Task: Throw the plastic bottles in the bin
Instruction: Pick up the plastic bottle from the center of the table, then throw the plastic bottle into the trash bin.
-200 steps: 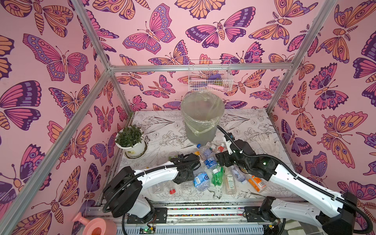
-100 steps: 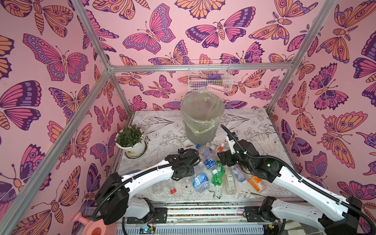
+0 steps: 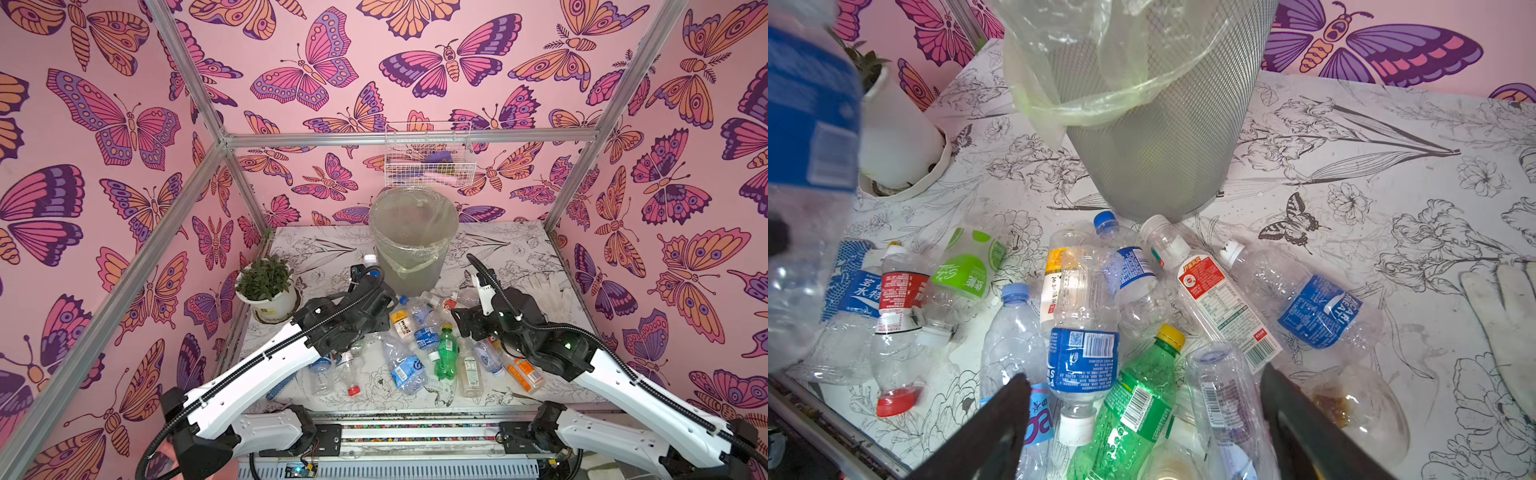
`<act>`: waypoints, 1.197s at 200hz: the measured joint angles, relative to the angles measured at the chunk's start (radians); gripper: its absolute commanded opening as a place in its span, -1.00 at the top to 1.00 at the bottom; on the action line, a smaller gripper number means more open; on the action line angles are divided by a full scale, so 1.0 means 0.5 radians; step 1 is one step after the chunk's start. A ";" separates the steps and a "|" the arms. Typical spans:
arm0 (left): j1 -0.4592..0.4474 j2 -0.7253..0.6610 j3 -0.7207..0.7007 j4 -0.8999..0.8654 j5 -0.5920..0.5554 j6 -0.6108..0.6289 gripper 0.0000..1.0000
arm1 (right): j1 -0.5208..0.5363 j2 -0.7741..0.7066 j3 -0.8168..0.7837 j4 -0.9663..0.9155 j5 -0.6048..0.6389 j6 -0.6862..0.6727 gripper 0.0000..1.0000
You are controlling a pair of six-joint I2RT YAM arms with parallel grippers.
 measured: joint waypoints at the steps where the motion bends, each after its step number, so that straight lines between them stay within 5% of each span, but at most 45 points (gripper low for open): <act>1: -0.001 0.000 0.009 -0.001 -0.005 0.005 0.52 | 0.000 -0.002 0.000 0.000 0.000 0.000 -0.75; 54: -0.018 0.078 0.738 0.020 -0.249 0.528 0.54 | 0.000 -0.040 0.000 -0.002 0.024 0.008 -0.74; 116: -0.024 0.395 1.154 0.320 -0.307 1.109 0.53 | -0.001 -0.073 0.000 -0.009 0.053 0.023 -0.74; 155: -0.009 0.648 1.341 0.523 -0.273 1.360 0.52 | -0.001 -0.109 0.000 -0.034 0.072 0.023 -0.74; 193: 0.191 0.904 1.508 0.645 -0.060 1.402 0.50 | -0.002 -0.140 0.000 -0.069 0.082 0.024 -0.74; 207: 0.302 1.024 1.572 0.649 0.065 1.364 0.21 | -0.002 -0.152 0.000 -0.082 0.082 0.029 -0.74; 223: 0.422 1.221 1.701 0.598 0.193 1.339 -0.98 | -0.002 -0.163 0.000 -0.094 0.081 0.031 -0.74; 239: 0.484 1.454 1.930 0.494 0.228 1.327 -0.98 | -0.002 -0.169 0.000 -0.101 0.080 0.033 -0.74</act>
